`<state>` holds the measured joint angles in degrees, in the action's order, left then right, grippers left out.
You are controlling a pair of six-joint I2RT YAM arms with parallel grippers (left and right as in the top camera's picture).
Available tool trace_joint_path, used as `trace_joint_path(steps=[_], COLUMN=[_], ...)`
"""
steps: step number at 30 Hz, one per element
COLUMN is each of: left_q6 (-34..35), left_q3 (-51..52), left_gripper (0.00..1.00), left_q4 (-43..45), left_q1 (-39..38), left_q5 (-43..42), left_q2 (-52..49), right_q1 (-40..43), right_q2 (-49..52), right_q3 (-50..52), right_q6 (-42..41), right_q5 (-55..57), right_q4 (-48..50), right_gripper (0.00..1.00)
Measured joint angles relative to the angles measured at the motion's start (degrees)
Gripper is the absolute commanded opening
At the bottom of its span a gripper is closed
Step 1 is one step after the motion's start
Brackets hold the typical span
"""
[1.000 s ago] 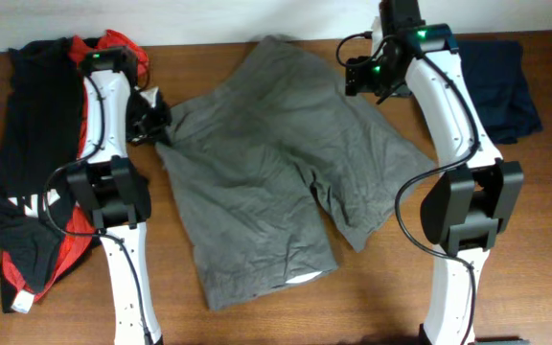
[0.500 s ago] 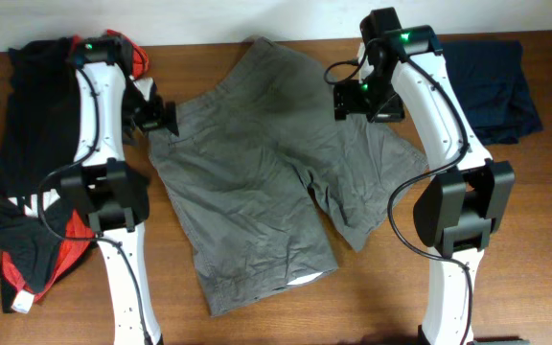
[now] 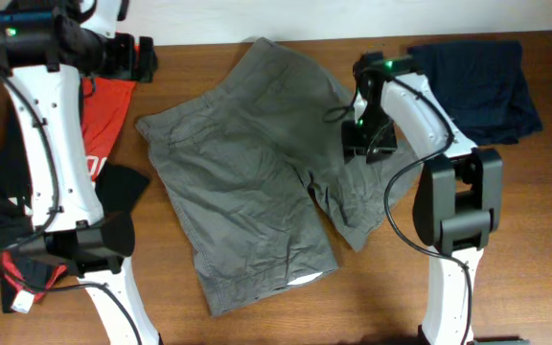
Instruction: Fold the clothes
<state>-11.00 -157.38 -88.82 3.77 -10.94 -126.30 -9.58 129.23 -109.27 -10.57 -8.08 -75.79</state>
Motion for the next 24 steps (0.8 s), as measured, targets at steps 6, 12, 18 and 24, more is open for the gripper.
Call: trace_joint_path(steps=[6, 12, 18, 24], left_q6=[-6.4, -8.79, -9.22, -9.42], left_q3=[0.04, 0.04, 0.2, 0.2], left_gripper=[0.99, 0.99, 0.99, 0.99], left_q4=[0.61, 1.55, 3.02, 4.76], left_q1=[-1.36, -1.64, -2.73, -4.7], left_q5=[-1.92, -2.38, -2.38, -2.4], left_q2=[-2.25, -5.9, -9.68, -10.12], right_q1=[0.0, -0.28, 0.17, 2.97], right_q2=[0.28, -2.45, -6.1, -1.57], right_q3=[8.44, 15.37, 24.11, 25.44], right_q6=[-0.26, -4.61, -8.31, -8.44], right_q5=[0.11, 3.15, 10.69, 14.45], right_q4=[5.88, 14.58, 40.0, 65.09], right_gripper=[0.57, 0.62, 0.62, 0.62])
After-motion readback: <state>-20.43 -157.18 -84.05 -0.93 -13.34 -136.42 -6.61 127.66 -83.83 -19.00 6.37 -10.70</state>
